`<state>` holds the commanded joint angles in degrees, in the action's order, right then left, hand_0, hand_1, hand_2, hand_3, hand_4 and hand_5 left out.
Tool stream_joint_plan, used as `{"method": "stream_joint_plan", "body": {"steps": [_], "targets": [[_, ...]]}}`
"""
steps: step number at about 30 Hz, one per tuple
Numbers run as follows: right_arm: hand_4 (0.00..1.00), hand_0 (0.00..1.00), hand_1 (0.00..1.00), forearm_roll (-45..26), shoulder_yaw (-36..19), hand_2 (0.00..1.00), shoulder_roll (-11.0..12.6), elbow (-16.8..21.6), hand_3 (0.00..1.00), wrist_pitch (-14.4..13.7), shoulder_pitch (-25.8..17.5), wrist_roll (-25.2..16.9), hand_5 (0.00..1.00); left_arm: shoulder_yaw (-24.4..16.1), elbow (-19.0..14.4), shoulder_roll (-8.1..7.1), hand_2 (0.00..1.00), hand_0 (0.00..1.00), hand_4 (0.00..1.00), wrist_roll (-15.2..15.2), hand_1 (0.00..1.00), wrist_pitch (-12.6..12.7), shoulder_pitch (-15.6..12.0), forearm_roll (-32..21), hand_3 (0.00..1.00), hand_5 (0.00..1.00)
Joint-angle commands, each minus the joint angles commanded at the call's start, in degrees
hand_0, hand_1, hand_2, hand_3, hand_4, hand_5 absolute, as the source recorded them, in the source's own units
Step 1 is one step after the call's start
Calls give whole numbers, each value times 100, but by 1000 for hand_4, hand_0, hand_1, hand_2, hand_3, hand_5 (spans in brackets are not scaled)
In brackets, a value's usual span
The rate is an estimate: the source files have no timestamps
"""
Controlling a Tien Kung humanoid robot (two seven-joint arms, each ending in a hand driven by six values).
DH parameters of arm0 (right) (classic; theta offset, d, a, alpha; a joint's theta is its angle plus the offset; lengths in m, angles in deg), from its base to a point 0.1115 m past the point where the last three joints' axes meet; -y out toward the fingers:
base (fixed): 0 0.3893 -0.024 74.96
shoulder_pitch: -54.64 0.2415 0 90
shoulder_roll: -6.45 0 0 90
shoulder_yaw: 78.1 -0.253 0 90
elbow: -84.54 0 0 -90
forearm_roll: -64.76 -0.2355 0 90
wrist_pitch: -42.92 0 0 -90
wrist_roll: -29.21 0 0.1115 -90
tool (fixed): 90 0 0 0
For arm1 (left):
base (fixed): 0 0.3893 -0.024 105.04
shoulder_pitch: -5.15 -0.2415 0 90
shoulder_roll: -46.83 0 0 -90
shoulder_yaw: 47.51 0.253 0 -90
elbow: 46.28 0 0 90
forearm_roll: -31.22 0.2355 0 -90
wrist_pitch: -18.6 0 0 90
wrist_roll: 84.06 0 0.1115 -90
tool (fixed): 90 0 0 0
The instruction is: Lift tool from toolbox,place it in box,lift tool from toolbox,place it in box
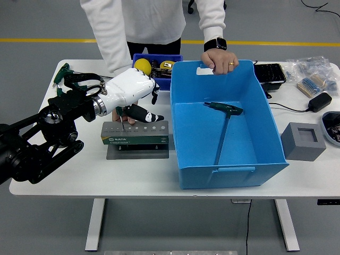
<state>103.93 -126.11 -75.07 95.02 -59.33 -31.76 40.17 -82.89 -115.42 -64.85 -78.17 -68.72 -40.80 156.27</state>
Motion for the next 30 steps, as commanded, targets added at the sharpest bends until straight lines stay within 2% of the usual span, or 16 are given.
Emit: {"method": "stream_joint_plan", "body": {"steps": [2, 3, 12, 17, 20, 21, 26, 27, 30], "targets": [[878, 699, 655, -12, 12, 741, -2, 2, 663, -1, 6, 0, 820, 125, 22, -42, 552, 579, 828, 6, 524, -121, 36, 77, 363, 578], [877, 698, 654, -21, 18, 740, -2, 3, 662, -1, 8, -1, 821, 168, 49, -47, 531, 666, 827, 0, 544, -167, 52, 126, 348, 563], [876, 697, 653, -64, 46, 739, 3, -1, 662, 2, 24, -9, 821, 449, 469, -76, 506, 676, 828, -20, 527, -209, 132, 495, 354, 528], [875, 698, 653, -86, 61, 740, 6, -2, 658, 1, 27, -14, 822, 530, 632, -76, 491, 685, 829, -154, 524, -371, 148, 495, 357, 527], [875, 698, 653, -76, 62, 740, 10, -3, 658, 5, 33, -15, 822, 569, 753, -51, 491, 685, 829, -207, 524, -383, 181, 495, 357, 527], [874, 698, 654, -70, 63, 740, 12, -3, 658, 8, 36, -15, 821, 570, 799, -40, 461, 685, 823, -225, 504, -378, 192, 495, 343, 527], [874, 698, 654, -66, 67, 740, 12, 0, 658, 8, 42, -10, 821, 564, 910, -19, 461, 685, 823, -277, 504, -365, 228, 495, 343, 527], [873, 698, 653, -68, 68, 740, 12, 0, 658, 7, 43, -10, 820, 572, 916, -23, 406, 683, 819, -278, 476, -375, 238, 495, 321, 533], [873, 698, 653, -54, 61, 740, 12, 0, 658, 8, 46, -7, 820, 581, 916, -37, 406, 683, 819, -274, 476, -401, 256, 495, 321, 533]]}}
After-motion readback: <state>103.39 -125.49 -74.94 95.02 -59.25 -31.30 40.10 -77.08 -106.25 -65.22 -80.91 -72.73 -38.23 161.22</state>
